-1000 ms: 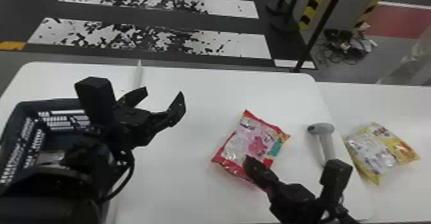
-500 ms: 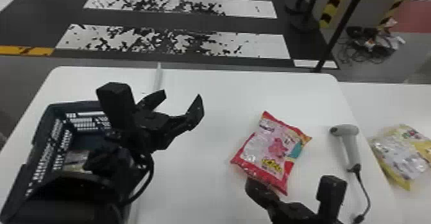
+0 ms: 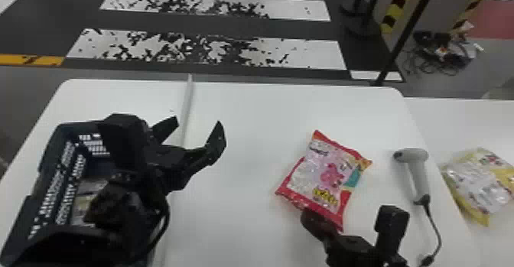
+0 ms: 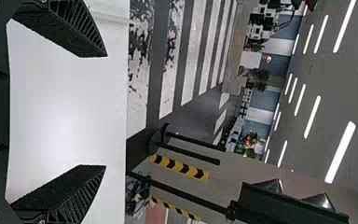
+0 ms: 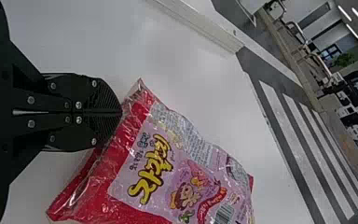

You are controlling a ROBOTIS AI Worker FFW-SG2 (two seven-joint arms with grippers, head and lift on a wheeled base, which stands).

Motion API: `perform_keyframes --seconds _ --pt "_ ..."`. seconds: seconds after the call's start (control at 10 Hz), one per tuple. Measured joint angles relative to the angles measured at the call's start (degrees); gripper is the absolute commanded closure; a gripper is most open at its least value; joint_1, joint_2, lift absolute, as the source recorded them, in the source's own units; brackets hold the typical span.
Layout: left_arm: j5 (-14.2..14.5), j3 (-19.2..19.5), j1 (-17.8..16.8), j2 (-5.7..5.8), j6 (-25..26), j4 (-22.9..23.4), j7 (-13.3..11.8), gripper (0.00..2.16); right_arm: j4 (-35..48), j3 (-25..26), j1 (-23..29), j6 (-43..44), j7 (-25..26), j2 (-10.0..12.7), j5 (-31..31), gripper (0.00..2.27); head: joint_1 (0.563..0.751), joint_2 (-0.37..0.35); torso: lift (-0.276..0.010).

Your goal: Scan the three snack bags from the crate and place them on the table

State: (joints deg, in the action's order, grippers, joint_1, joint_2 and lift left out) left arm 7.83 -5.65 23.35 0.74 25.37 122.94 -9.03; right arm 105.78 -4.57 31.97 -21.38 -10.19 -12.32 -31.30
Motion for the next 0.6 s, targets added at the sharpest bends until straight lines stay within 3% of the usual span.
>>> perform_keyframes --seconds 0.3,0.6 --pt "-1.7 0.2 2.4 1.06 -4.7 -0.5 0.4 0.02 -3.7 0.6 -2.0 1.9 1.0 0.6 0.6 2.25 0.695 -0.047 -0.062" --pt "-1.8 0.3 3.8 1.54 -5.5 0.2 -0.2 0.02 -4.2 4.8 -2.1 2.8 1.6 1.3 0.5 2.25 0.695 -0.096 -0.062"
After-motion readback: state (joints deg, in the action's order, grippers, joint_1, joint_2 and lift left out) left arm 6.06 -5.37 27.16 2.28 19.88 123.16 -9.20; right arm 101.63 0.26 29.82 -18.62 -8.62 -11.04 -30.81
